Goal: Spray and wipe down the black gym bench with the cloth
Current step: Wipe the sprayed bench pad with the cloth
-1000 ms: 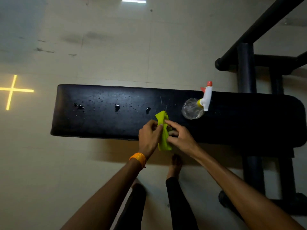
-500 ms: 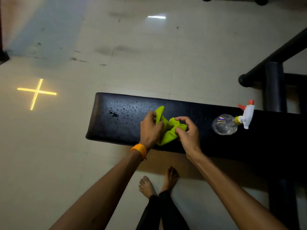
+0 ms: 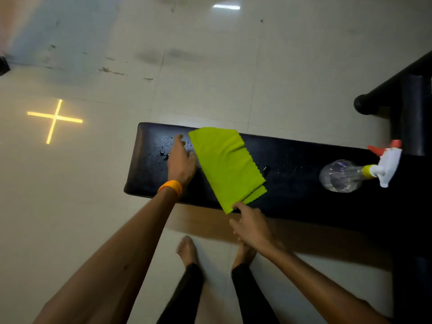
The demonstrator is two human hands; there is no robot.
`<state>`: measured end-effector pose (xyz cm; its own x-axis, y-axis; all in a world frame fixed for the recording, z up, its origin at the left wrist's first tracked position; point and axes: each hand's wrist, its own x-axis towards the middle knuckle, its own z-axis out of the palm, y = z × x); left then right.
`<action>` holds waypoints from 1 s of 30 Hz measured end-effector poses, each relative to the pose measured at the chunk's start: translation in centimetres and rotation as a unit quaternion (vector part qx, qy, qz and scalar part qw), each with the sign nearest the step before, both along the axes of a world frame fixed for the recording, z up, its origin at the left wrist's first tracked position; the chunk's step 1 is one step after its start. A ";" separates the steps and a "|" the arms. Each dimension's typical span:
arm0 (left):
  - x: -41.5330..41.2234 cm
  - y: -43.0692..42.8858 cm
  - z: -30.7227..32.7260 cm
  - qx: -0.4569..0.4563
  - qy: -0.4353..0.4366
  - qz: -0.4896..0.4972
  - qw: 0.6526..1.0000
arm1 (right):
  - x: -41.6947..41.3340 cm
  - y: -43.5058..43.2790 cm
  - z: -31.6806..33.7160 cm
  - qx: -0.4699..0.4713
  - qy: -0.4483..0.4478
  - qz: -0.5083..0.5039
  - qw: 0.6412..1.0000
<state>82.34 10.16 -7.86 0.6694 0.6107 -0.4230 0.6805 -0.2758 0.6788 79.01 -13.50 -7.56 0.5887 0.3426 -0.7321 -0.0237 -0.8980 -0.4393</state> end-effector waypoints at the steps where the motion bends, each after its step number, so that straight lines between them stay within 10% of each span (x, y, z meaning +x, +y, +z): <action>1: -1.1 0.4 -0.9 0.026 -0.005 -0.014 1.000 | 0.4 0.4 -0.2 -0.035 -0.083 0.070 0.993; 6: -7.5 3.2 -4.9 0.168 -0.008 -0.096 0.981 | 5.3 5.8 -3.4 0.092 -0.296 0.181 0.933; 11: -11.6 8.6 -9.3 0.259 0.011 -0.176 0.950 | 10.9 11.2 -9.7 0.018 -0.358 0.342 0.869; 18: -11.4 12.7 -12.3 0.319 -0.018 -0.275 0.907 | 2.1 13.8 -10.8 -0.133 -0.388 -0.026 0.911; 24: -11.5 12.8 -12.7 0.344 -0.018 -0.276 0.897 | 5.6 13.9 -11.0 -0.043 -0.387 0.230 0.892; 30: -11.5 12.7 -13.2 0.360 -0.029 -0.274 0.892 | 2.7 20.2 -11.0 -0.137 -0.395 -0.011 0.908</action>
